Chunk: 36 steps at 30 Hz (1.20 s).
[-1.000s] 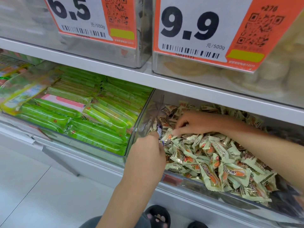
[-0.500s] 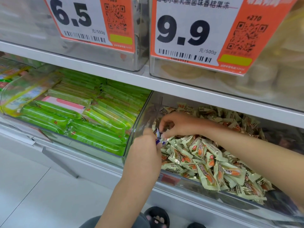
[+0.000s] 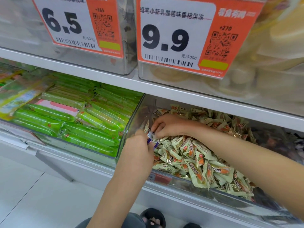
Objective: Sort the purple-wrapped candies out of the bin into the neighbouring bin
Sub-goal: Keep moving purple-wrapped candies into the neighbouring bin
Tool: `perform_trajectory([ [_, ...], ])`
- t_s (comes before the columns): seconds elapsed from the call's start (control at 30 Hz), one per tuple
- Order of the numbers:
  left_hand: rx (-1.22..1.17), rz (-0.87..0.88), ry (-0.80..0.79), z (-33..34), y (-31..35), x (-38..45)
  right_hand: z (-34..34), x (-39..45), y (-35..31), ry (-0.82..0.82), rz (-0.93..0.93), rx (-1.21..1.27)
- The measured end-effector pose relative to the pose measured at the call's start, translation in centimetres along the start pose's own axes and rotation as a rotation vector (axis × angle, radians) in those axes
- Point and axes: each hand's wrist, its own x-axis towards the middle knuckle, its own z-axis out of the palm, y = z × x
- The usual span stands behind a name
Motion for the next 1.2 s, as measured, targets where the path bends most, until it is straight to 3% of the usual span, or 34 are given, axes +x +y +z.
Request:
perform_trajectory([
  [0.1, 0.030, -0.005, -0.010, 0.0, -0.1, 0.0, 0.5, 0.1, -0.6, -0.054, 0.045, -0.112],
  [0.2, 0.026, 0.010, -0.015, 0.0, -0.2, 0.1, 2.0, 0.6, -0.8, 0.041, -0.010, -0.235],
  [0.33, 0.018, 0.038, -0.008, 0.1, -0.4, 0.3, 2.4, 1.1, -0.9, 0.025, -0.033, -0.348],
  [0.5, -0.032, 0.053, -0.012, 0.3, -0.8, 0.5, 0.6, -1.7, -1.1, 0.153, -0.158, 0.003],
  [0.67, -0.239, 0.135, -0.096, 0.0, -0.9, 0.5, 0.1, -5.6, -0.6, 0.046, -0.143, 0.356],
  [0.8, -0.400, 0.083, -0.165, -0.4, -0.8, 0.0, 0.0, -6.9, -0.9, -0.041, -0.068, 0.440],
  [0.87, -0.348, 0.092, -0.113, -0.2, -0.8, -0.1, -1.4, -6.6, -1.0, -0.020, -0.045, 0.310],
  [0.93, -0.271, 0.104, -0.099, 0.0, -0.9, -0.3, -3.2, -5.4, -0.3, 0.139, 0.049, 0.213],
  [1.0, -0.182, 0.123, -0.109, 0.1, -0.8, -0.2, -4.5, -4.4, 0.6, 0.195, 0.072, 0.128],
  [1.2, -0.126, 0.113, -0.116, -0.1, -0.6, -0.1, -4.6, -1.0, 1.0, 0.043, -0.003, -0.316],
])
